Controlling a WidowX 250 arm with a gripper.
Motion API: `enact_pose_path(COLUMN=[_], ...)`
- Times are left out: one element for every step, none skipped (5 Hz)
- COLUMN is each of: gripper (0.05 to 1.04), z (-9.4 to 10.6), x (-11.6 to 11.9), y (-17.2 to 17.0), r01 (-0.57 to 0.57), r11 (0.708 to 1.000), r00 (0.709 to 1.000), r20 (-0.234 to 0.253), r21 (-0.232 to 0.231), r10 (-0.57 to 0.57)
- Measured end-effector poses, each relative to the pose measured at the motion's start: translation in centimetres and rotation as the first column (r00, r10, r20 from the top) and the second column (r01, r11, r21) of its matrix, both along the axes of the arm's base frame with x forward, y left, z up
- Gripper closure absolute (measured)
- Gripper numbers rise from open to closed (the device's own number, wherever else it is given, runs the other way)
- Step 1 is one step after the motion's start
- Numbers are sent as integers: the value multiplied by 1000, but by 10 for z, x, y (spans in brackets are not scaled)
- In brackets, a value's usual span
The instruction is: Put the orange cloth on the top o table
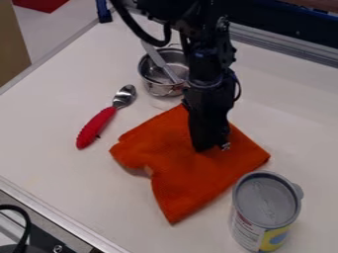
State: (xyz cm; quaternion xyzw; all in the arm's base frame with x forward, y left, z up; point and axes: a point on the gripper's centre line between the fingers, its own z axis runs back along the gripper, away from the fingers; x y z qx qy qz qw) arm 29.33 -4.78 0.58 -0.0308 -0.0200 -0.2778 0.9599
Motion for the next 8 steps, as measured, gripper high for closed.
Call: enact_pose_path(gripper=[1031, 1031, 1031, 1031, 1031, 1031, 1031, 1031], z=[1, 2, 5, 5, 6, 5, 5, 7], x=[14, 25, 37, 50, 76, 100, 116, 127], y=[-13, -26, -40, -52, -55, -53, -49, -46], r01=[-76, -137, -165, -173, -263, -385, -466, -568], r11=[997, 990, 985, 983, 962, 918, 878, 802], r00=[997, 989, 982, 977, 946, 896, 852, 769], r20=[33, 46, 82, 117, 173, 197, 209, 230], r21=[-4, -38, -48, -53, -76, -98, -111, -184], r10=[76, 138, 168, 179, 273, 397, 479, 597])
